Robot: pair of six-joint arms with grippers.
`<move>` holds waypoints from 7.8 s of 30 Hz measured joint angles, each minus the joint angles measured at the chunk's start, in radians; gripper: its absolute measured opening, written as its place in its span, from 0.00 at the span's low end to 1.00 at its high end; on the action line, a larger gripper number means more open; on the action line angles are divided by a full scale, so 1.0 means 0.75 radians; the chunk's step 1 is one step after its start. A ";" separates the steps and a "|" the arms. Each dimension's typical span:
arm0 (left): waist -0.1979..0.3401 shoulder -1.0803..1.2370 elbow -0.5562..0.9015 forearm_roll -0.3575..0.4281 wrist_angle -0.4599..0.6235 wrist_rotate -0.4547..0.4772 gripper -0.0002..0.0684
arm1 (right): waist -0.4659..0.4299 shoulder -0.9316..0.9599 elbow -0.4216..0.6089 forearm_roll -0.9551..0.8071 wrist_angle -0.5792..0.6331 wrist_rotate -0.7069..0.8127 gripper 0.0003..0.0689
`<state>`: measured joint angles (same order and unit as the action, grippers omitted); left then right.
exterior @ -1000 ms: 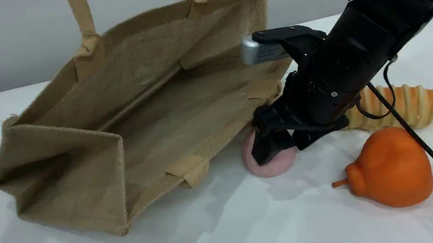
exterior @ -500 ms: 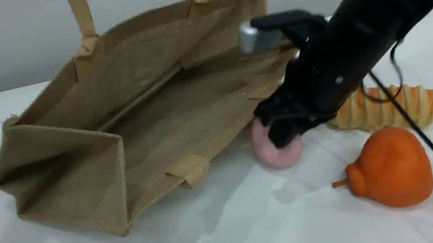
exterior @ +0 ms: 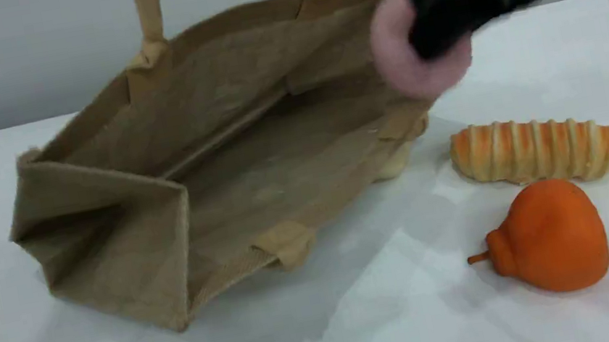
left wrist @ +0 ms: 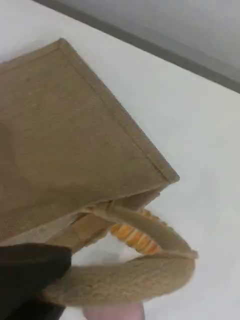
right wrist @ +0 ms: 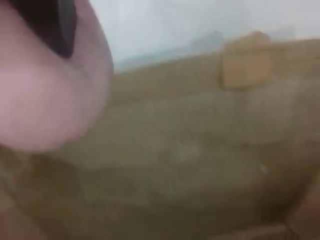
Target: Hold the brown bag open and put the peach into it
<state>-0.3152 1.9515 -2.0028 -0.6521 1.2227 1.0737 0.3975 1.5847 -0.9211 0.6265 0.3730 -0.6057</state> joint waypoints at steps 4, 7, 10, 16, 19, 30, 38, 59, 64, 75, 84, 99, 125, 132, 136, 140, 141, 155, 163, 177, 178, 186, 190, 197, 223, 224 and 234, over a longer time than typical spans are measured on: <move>-0.027 0.000 -0.006 -0.003 0.000 0.000 0.13 | 0.001 -0.112 0.000 -0.030 0.075 0.065 0.05; -0.029 0.000 -0.006 -0.005 0.000 0.000 0.13 | 0.001 -0.114 0.000 -0.030 0.056 0.062 0.05; -0.029 0.000 -0.006 -0.005 0.000 -0.001 0.13 | 0.013 -0.097 0.000 -0.014 0.024 0.048 0.05; -0.027 0.000 -0.006 -0.005 -0.003 -0.008 0.13 | 0.138 -0.006 -0.001 0.011 -0.109 0.015 0.05; -0.027 0.000 -0.006 -0.005 -0.003 -0.018 0.13 | 0.196 0.059 -0.001 0.012 -0.201 0.015 0.05; -0.027 0.000 -0.006 -0.008 -0.003 -0.021 0.13 | 0.218 0.410 -0.081 0.163 -0.464 0.015 0.09; -0.027 0.000 -0.006 -0.008 -0.003 -0.021 0.13 | 0.217 0.477 -0.169 0.216 -0.323 0.016 0.64; -0.027 0.000 -0.006 -0.006 -0.001 -0.022 0.13 | -0.106 -0.039 -0.179 -0.193 0.113 0.107 0.90; -0.027 0.000 -0.006 -0.008 -0.001 -0.022 0.13 | -0.307 -0.165 -0.179 -0.219 0.075 0.110 0.88; -0.027 0.000 -0.006 -0.008 -0.001 -0.018 0.13 | -0.482 -0.200 -0.179 -0.214 0.024 0.104 0.85; -0.027 0.000 -0.006 -0.059 -0.003 -0.017 0.57 | -0.482 -0.200 -0.179 -0.216 0.026 0.103 0.85; -0.021 -0.213 -0.006 0.187 0.001 -0.379 0.80 | -0.477 -0.573 -0.179 -0.242 0.299 0.110 0.85; -0.021 -1.051 0.367 0.912 -0.001 -1.237 0.80 | -0.476 -1.632 -0.179 -0.213 0.863 0.265 0.85; -0.021 -1.487 0.719 0.909 -0.002 -1.237 0.80 | -0.476 -1.799 -0.170 -0.211 0.979 0.336 0.85; -0.021 -1.767 0.938 0.907 0.001 -1.237 0.80 | -0.476 -1.875 -0.104 -0.208 1.010 0.399 0.85; -0.021 -2.040 1.149 0.903 0.000 -1.236 0.80 | -0.476 -1.930 -0.002 -0.214 1.020 0.429 0.85; -0.021 -2.108 1.194 0.903 0.001 -1.236 0.80 | -0.476 -1.943 0.029 -0.212 1.034 0.430 0.85; -0.021 -2.581 1.907 0.904 -0.099 -1.296 0.80 | -0.476 -1.953 0.483 -0.355 1.010 0.414 0.85; -0.021 -2.580 1.965 0.911 -0.202 -1.344 0.80 | -0.476 -1.953 0.531 -0.554 0.969 0.438 0.85; -0.021 -2.580 2.001 1.014 -0.201 -1.501 0.80 | -0.476 -1.953 0.548 -0.552 0.949 0.438 0.85; -0.021 -2.580 2.001 1.014 -0.197 -1.517 0.80 | -0.476 -1.953 0.548 -0.552 0.949 0.439 0.85; -0.021 -2.580 2.001 1.009 -0.193 -1.524 0.80 | -0.476 -1.953 0.547 -0.553 0.949 0.443 0.85; -0.021 -2.580 2.001 1.009 -0.193 -1.524 0.80 | -0.476 -1.953 0.547 -0.553 0.949 0.443 0.85; -0.021 -2.580 2.001 1.009 -0.193 -1.524 0.80 | -0.476 -1.953 0.547 -0.553 0.949 0.443 0.85; 0.350 -2.602 2.001 1.006 -0.193 -1.518 0.80 | -0.496 -2.113 0.547 -0.547 0.949 0.443 0.85; 0.350 -2.602 2.001 1.006 -0.193 -1.518 0.80 | -0.496 -2.113 0.547 -0.547 0.949 0.443 0.85; 0.350 -2.602 2.001 1.006 -0.193 -1.518 0.80 | -0.496 -2.113 0.547 -0.547 0.949 0.439 0.85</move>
<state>-0.0524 0.0000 -0.5017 0.1025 1.0779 -0.0649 0.0251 0.0000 -0.5107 0.2162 1.0851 -0.2761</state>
